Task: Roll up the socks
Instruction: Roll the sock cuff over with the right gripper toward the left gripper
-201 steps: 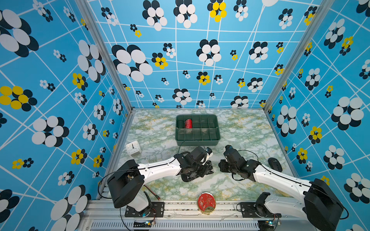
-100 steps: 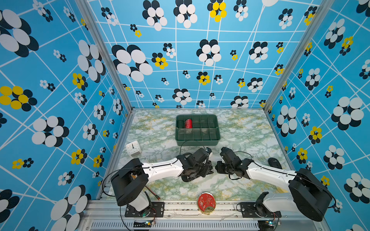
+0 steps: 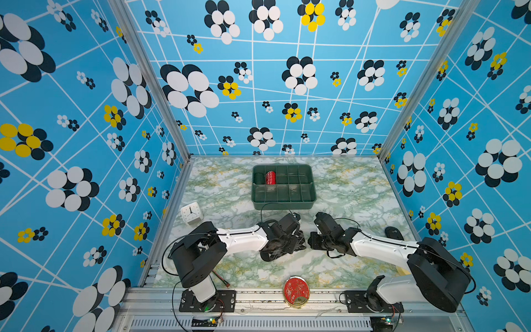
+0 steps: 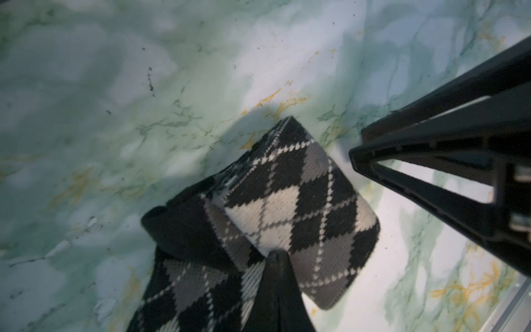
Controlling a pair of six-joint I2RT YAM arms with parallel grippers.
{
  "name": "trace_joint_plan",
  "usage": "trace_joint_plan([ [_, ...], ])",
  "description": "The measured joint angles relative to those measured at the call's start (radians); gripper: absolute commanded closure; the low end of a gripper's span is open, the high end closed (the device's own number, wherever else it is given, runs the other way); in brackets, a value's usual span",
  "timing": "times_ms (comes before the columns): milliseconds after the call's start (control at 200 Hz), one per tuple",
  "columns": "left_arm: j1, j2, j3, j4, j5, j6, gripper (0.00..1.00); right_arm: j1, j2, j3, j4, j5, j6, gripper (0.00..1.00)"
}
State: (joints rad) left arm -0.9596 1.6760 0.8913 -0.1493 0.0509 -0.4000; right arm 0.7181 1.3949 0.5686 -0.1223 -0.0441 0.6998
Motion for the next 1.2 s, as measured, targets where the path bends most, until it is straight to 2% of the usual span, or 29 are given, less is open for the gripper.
trace_joint_plan([
  [465, 0.022, 0.038, 0.000, 0.024, 0.001, -0.005, 1.00, -0.003, 0.061, 0.018, 0.094, -0.045, 0.000, 0.76],
  [1200, 0.049, 0.038, 0.000, 0.023, 0.004, -0.004, 1.00, -0.006, 0.031, -0.020, 0.236, -0.166, -0.003, 0.74],
])
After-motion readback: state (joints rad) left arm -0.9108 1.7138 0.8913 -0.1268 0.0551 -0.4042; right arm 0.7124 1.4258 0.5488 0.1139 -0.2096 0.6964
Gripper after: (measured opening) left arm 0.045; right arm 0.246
